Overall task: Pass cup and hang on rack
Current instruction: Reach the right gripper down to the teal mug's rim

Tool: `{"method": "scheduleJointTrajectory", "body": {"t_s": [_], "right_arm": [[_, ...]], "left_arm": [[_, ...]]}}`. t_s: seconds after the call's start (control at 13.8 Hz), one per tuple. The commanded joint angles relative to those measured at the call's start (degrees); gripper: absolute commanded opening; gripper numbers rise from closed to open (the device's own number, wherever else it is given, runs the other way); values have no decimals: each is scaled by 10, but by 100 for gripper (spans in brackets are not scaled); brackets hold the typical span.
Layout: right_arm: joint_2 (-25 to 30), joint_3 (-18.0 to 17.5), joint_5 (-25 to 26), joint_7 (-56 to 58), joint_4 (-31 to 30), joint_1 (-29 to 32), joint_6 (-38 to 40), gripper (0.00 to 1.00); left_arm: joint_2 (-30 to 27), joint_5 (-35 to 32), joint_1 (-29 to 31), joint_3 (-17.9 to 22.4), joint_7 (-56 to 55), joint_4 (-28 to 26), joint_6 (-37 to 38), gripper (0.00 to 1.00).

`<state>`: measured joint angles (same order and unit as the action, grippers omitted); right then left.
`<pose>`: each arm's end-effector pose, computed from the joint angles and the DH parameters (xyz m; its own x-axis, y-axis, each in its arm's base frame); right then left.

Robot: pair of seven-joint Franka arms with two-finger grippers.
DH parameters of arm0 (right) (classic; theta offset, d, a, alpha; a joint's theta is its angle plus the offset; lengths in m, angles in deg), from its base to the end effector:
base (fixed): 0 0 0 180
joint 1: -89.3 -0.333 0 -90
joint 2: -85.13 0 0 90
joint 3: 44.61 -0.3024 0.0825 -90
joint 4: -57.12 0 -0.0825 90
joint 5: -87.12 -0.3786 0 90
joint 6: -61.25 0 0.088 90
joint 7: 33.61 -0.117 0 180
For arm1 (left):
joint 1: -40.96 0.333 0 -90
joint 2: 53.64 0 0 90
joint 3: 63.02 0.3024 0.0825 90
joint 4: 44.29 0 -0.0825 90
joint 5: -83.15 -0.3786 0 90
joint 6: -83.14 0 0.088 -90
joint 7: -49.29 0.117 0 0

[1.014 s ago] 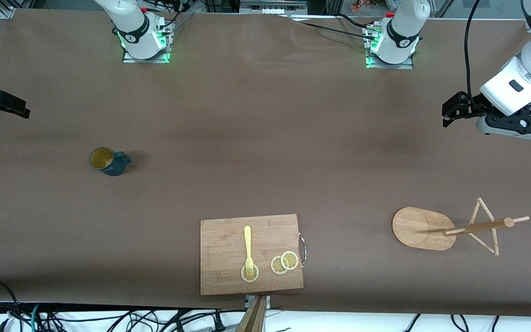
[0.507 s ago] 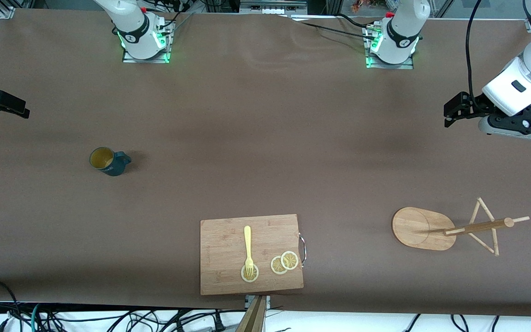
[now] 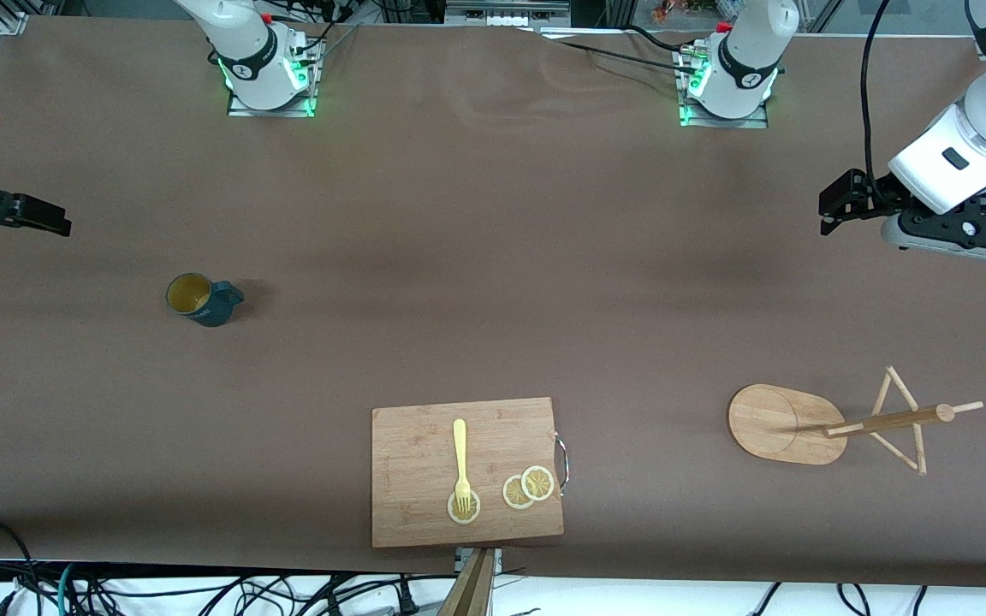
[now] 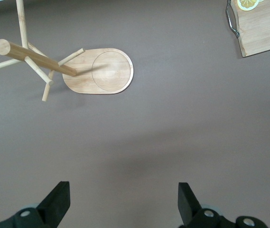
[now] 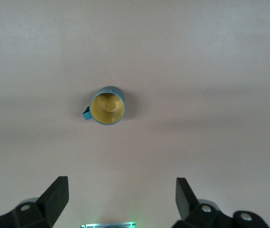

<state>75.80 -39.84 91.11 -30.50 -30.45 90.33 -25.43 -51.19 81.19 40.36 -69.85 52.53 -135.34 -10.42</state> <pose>0.5785 -0.0641 0.5244 0.9822 -0.0508 -0.1809 -0.0381 -0.9966 0.0728 0.5622 -0.0682 0.5741 0.9823 -0.1871 -0.0003 -0.1870 -0.9819 -0.0291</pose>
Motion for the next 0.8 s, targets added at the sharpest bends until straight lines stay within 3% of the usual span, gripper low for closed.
{"method": "scheduleJointTrajectory", "body": {"t_s": [0.0, 0.36, 0.72], "right_arm": [[-24, -2, 19, 3, 15, 5, 1, 100], [-73, -2, 14, 3, -12, 7, -37, 100], [-97, -4, 12, 2, -102, 7, -151, 100]], "left_arm": [[-2, -6, -1, -1, 2, 10, 10, 100], [0, -6, 0, 0, 1, 10, 10, 100], [0, -6, 6, 1, 3, 10, 14, 100]]}}
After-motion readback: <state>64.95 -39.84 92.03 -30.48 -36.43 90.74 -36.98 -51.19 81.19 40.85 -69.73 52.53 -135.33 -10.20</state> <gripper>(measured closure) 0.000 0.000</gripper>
